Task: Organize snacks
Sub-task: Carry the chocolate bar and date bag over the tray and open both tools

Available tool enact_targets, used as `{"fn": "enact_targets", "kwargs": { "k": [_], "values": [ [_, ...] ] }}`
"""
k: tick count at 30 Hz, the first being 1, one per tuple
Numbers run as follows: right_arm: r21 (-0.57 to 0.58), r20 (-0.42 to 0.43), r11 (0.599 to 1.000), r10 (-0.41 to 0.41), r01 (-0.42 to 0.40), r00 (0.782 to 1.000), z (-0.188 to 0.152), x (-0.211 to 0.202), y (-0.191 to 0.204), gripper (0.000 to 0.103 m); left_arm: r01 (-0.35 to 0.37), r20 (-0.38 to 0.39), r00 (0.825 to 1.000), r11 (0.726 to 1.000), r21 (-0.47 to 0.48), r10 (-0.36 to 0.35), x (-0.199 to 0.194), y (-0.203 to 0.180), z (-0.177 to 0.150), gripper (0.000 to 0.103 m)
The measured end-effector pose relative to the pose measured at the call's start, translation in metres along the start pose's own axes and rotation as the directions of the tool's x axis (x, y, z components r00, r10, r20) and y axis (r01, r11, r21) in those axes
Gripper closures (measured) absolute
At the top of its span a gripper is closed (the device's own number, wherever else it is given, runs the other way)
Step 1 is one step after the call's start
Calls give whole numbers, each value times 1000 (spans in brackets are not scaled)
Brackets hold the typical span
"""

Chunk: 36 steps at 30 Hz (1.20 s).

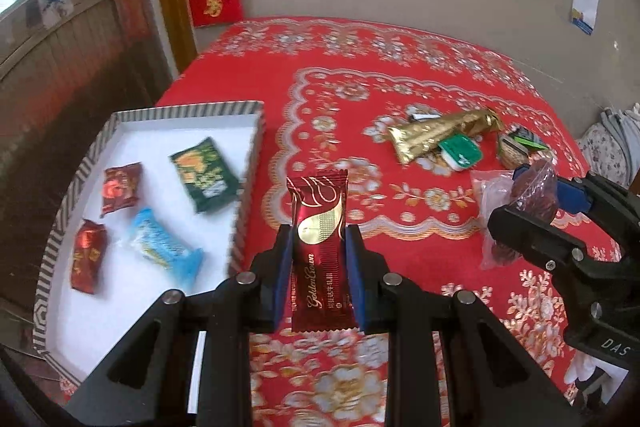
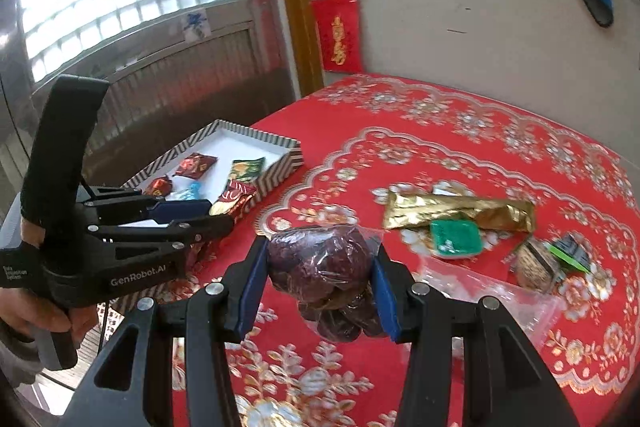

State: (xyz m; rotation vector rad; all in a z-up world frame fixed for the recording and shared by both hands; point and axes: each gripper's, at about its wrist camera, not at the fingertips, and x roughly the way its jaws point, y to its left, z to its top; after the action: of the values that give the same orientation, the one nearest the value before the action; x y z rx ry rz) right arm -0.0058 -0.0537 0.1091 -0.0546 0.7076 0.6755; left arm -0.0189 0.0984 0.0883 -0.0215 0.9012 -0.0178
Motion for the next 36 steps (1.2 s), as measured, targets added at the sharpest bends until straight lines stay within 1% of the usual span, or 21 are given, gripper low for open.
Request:
{"fn": "enact_targets", "kwargs": {
  "k": [9, 16, 24, 28, 31, 34, 36],
  "values": [
    [-63, -13, 997, 48, -49, 999, 18, 22, 38, 55, -54, 27, 998, 996, -76, 56, -14, 58, 1, 75],
    [-112, -39, 990, 79, -83, 996, 31, 44, 69, 54, -98, 27, 994, 988, -119, 102, -17, 98, -3, 75],
    [-161, -70, 979, 117, -127, 991, 47, 69, 103, 54, -134, -1, 991, 978, -162, 136, -13, 136, -17, 75],
    [-175, -94, 971, 148, -163, 985, 54, 85, 121, 54, -157, -24, 988, 971, -183, 155, -8, 155, -24, 75],
    [-179, -127, 965, 171, -192, 977, 60, 101, 133, 54, -162, -46, 987, 968, -190, 156, -3, 165, -30, 75],
    [-183, -157, 965, 158, -186, 975, 63, 118, 139, 54, -159, -59, 987, 968, -193, 151, 3, 168, -34, 75],
    [-160, -182, 970, 151, -180, 972, 66, 134, 136, 54, -155, -70, 987, 969, -193, 144, 7, 168, -35, 75]
  ]
}}
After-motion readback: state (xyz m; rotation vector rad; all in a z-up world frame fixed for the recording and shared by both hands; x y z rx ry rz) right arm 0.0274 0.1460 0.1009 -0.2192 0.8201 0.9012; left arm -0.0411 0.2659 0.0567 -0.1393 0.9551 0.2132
